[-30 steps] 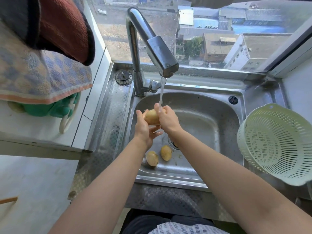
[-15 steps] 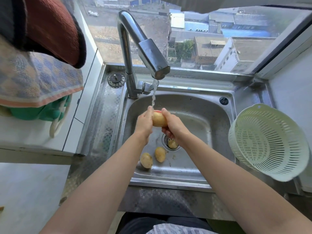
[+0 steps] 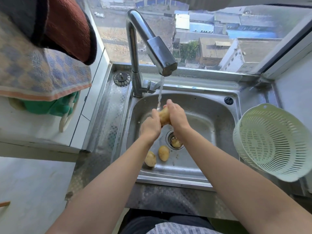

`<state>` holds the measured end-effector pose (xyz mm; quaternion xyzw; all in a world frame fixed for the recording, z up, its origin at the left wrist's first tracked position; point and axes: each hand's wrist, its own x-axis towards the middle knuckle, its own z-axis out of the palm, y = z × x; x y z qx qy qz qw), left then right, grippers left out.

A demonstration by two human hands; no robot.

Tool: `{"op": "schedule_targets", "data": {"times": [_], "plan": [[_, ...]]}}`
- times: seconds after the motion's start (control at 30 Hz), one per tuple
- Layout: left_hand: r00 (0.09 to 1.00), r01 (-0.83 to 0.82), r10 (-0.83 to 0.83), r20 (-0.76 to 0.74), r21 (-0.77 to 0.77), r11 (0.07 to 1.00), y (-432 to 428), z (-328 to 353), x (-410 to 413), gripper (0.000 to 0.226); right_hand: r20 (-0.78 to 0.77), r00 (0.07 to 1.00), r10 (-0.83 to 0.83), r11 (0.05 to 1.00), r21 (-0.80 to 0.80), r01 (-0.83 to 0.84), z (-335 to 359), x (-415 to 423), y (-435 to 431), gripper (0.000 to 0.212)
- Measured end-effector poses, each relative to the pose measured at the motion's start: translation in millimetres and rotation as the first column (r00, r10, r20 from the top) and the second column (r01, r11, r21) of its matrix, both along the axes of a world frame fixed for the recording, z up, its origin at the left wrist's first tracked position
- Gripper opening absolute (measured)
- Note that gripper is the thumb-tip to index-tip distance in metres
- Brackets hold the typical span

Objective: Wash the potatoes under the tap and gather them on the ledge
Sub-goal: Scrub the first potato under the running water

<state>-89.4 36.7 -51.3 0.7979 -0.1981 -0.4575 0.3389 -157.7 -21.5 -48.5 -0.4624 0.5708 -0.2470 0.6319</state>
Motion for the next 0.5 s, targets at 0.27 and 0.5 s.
{"op": "schedule_targets", "data": {"times": [0.27, 0.5], "plan": [[0.99, -0.116, 0.115, -0.082, -0.007, 0.993, 1.9, -14.1, 10.1, 0.073, 0.066, 0.989, -0.129, 0.969, 0.222, 0.111, 2.2, 9.0, -0.6, 0.036], [0.779, -0.444, 0.323, -0.538, -0.109, 0.89, 11.7, -9.0, 20.0, 0.055, -0.061, 0.953, 0.296, 0.95, -0.085, -0.301, 8.4, 30.2, 12.5, 0.043]]}}
